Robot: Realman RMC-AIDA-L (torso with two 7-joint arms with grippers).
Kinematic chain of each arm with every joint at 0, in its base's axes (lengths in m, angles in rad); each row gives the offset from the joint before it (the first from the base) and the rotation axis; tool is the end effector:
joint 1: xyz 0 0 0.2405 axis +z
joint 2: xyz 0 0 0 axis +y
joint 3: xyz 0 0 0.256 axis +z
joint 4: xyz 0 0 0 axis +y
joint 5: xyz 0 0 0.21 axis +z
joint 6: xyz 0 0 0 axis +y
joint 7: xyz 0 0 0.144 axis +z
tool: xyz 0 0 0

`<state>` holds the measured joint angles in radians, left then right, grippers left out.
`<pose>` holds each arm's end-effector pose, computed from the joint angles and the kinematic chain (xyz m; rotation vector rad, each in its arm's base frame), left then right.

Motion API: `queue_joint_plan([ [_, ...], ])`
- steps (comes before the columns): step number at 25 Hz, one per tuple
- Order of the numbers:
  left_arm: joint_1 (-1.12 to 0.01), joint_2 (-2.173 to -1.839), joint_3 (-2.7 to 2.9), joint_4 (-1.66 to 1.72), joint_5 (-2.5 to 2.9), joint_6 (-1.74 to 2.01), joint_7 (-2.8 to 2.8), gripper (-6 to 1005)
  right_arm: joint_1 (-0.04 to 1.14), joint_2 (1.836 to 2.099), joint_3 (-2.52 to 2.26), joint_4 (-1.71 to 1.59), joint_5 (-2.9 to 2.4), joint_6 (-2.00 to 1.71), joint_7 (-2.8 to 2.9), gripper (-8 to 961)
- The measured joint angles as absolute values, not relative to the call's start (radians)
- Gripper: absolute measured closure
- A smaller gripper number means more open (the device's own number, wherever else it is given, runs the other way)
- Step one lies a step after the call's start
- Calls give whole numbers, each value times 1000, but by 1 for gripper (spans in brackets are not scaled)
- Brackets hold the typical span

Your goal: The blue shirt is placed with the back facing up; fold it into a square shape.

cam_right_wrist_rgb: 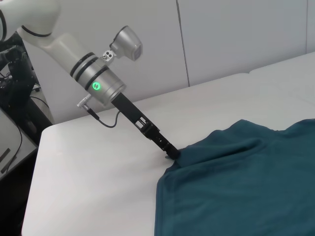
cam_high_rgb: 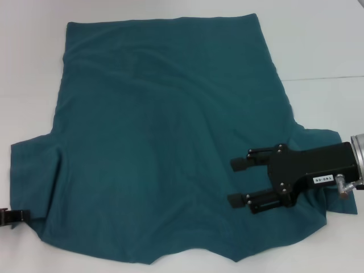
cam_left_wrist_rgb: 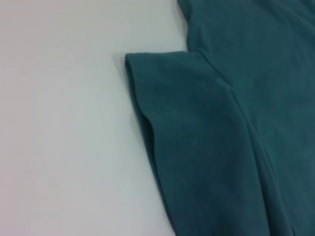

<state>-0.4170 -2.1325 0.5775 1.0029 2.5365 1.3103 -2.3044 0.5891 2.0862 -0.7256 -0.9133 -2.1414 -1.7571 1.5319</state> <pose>-0.3551 0.3175 0.0495 -1.9790 -1.6317 -0.1626 0.2220 0.3340 0.0246 -2.9542 0.4478 0.5205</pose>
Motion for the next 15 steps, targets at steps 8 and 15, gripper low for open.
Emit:
queue_joint_plan([
  [8, -424, -2135, 592, 991, 2537, 1308, -2301, 686, 589, 2086, -726, -913, -2141, -1757, 1545, 87],
  [15, -429, -2141, 592, 1003, 2526, 1322, -2300, 870, 588, 2086, -726, -914, -2141, -1758, 1545, 87],
])
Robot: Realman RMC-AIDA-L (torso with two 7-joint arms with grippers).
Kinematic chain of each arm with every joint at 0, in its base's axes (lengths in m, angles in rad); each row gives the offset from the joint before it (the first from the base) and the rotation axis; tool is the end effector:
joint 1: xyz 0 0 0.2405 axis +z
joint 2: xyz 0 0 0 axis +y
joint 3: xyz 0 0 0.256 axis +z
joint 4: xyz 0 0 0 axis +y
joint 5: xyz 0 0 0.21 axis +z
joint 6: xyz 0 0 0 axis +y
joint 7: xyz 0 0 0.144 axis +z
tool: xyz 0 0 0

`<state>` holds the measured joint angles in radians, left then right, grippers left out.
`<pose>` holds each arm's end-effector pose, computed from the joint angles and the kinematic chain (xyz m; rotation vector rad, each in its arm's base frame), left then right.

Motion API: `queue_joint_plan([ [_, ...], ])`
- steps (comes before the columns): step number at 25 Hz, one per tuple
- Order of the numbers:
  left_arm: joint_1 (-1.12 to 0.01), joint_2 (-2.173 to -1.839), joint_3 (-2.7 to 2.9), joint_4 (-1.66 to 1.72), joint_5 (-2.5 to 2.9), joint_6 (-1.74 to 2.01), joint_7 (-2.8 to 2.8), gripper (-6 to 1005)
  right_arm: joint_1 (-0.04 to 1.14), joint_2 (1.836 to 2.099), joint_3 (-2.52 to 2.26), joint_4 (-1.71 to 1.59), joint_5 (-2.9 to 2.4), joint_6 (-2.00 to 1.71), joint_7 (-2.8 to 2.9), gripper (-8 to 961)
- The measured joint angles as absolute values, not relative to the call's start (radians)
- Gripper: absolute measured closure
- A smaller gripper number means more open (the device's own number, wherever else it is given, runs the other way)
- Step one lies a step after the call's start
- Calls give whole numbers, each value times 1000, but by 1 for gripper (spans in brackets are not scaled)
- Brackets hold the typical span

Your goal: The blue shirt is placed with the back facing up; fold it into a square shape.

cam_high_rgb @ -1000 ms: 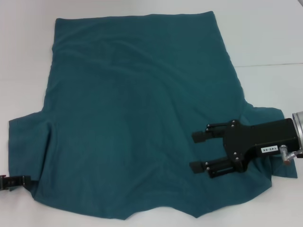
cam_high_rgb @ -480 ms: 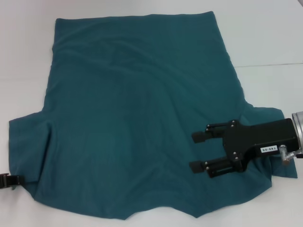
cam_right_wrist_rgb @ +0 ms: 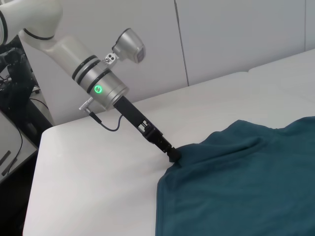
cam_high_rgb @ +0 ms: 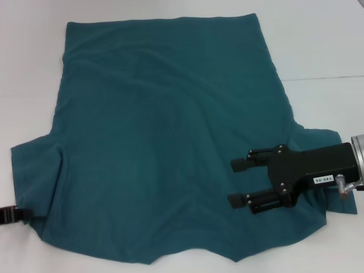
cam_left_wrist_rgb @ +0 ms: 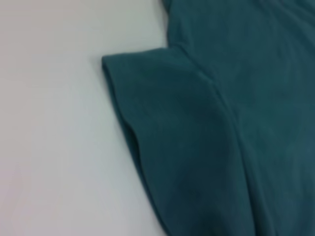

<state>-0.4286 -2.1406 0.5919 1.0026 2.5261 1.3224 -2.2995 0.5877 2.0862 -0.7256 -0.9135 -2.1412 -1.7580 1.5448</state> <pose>-0.3464 0.3211 0.0432 -2.0205 -1.6218 -0.1729 0.2224 0.3336 0.0246 -2.9534 0.4687 0.5223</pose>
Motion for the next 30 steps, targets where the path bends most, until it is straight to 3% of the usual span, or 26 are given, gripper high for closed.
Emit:
queue_joint_plan([
  [9, -438, -2141, 590, 1020, 2480, 1337, -2297, 891, 583, 2086, -714, -914, -2129, -1767, 1545, 87],
  [19, -487, -2116, 641, 1096, 2430, 1397, -2290, 888, 554, 2085, -655, -914, -2092, -1769, 1536, 87],
  [30, -563, -2130, 819, 1137, 2438, 1415, -2295, 885, 529, 2086, -621, -911, -2076, -1764, 1509, 87],
])
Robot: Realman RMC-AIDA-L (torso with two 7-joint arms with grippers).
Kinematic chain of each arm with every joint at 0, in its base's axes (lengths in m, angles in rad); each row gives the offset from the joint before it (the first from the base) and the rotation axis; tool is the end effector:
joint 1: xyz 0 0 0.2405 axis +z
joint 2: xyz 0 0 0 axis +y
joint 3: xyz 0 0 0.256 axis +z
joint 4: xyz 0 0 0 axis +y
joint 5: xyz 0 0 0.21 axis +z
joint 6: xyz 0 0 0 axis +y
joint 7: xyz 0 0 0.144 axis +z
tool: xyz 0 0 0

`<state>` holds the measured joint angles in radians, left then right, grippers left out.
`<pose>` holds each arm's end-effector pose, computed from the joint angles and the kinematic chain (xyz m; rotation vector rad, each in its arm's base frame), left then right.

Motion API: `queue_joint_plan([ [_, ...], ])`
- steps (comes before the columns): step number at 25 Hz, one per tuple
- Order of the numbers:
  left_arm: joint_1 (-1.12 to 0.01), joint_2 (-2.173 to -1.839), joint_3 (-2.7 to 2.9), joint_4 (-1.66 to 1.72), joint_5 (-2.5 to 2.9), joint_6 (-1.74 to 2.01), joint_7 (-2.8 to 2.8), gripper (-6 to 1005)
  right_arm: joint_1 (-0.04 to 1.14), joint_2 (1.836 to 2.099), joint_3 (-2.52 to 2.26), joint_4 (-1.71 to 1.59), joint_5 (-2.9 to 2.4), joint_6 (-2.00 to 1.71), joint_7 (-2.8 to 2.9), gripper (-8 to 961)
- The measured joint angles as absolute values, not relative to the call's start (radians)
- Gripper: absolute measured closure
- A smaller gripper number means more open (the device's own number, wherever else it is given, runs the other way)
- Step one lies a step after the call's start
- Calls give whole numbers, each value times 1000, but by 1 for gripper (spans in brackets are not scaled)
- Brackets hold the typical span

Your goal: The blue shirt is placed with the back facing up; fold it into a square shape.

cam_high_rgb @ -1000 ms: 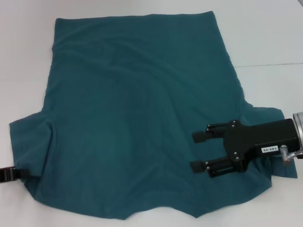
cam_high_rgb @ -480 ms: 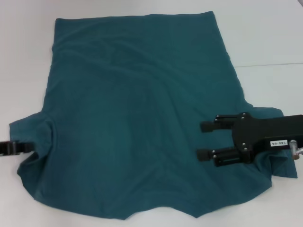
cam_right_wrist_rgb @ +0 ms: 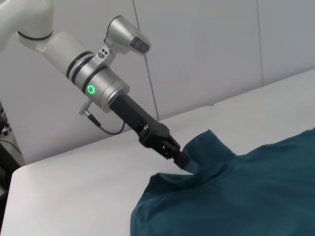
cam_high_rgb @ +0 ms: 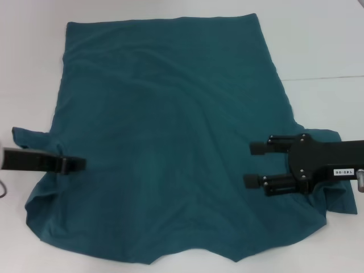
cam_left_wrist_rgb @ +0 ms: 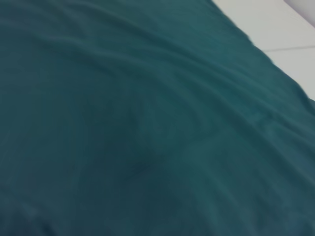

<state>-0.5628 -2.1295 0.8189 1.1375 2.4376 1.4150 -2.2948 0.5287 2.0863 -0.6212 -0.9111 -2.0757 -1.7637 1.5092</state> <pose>-0.2466 0.3727 0.0397 -2.3813 -1.2443 -0.1478 0.2409 0.3261 0.0423 -2.8060 0.5201 0.6686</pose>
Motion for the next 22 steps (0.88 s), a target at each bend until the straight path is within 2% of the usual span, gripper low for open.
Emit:
queue_joint_plan([
  [7, -612, -2159, 918, 1150, 2438, 1416, -2300, 883, 525, 2086, -611, -911, -2065, -1762, 1504, 87],
  [13, -630, -2161, 977, 1155, 2466, 1386, -2374, 881, 523, 2086, -606, -911, -2045, -1765, 1490, 87],
  [16, -613, -2154, 916, 1186, 2484, 1391, -2416, 880, 523, 2085, -606, -912, -2041, -1770, 1488, 87],
  [20, -578, -2126, 820, 1202, 2487, 1423, -2479, 879, 521, 2085, -607, -915, -2040, -1766, 1481, 87],
  [22, -550, -2112, 784, 1202, 2488, 1432, -2515, 836, 522, 2085, -608, -917, -2040, -1764, 1481, 87],
])
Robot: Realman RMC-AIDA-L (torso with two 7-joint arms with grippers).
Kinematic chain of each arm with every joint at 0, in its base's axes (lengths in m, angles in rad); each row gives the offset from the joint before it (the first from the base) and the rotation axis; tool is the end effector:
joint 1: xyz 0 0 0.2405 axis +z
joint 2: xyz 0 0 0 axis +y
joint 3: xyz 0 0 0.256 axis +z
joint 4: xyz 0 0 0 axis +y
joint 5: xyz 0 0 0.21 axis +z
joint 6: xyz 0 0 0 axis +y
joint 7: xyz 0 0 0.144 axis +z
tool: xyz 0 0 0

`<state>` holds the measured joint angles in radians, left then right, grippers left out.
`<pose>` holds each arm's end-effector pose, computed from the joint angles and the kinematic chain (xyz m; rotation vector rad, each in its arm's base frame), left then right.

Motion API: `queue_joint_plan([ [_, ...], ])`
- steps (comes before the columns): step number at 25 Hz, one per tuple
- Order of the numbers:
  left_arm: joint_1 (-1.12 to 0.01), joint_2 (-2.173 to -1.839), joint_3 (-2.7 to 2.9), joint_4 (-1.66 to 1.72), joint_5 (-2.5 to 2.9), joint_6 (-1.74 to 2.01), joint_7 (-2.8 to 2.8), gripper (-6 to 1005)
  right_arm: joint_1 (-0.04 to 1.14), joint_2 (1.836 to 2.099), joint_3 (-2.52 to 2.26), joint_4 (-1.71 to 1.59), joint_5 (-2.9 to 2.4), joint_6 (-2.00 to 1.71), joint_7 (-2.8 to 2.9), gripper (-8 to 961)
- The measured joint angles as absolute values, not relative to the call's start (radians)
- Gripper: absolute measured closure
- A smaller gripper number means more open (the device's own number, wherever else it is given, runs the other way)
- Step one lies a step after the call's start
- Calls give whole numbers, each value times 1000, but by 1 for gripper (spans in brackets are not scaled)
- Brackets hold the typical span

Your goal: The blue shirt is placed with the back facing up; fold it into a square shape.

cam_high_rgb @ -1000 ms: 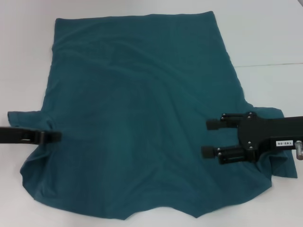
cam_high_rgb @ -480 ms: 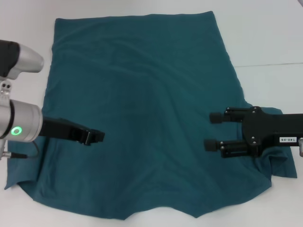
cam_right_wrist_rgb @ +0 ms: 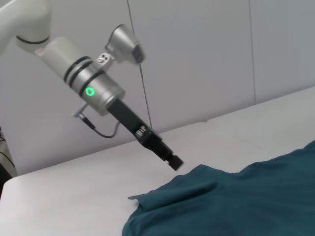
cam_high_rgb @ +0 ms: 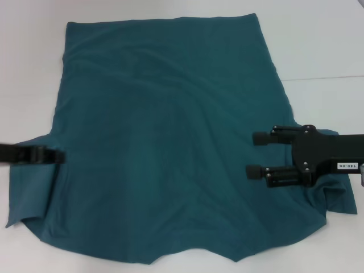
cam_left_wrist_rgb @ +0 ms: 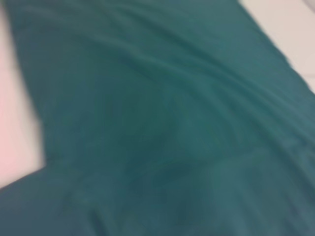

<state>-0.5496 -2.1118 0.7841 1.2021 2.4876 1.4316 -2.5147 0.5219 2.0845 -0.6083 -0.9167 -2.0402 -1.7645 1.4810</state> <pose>-0.2558 0.3726 0.0645 -2.1765 -1.4574 -0.1735 0.2399 0.3270 0.0481 -2.7717 0.4713 0.7077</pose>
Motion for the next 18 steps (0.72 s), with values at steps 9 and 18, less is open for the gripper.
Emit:
queue_joint_plan([
  [9, -440, -2106, 747, 1203, 2502, 1430, -2548, 499, 543, 2073, -613, -921, -2041, -1761, 1529, 87],
  [18, -387, -2117, 707, 1226, 2561, 1410, -2560, 230, 560, 2077, -622, -958, -2045, -1763, 1592, 87],
])
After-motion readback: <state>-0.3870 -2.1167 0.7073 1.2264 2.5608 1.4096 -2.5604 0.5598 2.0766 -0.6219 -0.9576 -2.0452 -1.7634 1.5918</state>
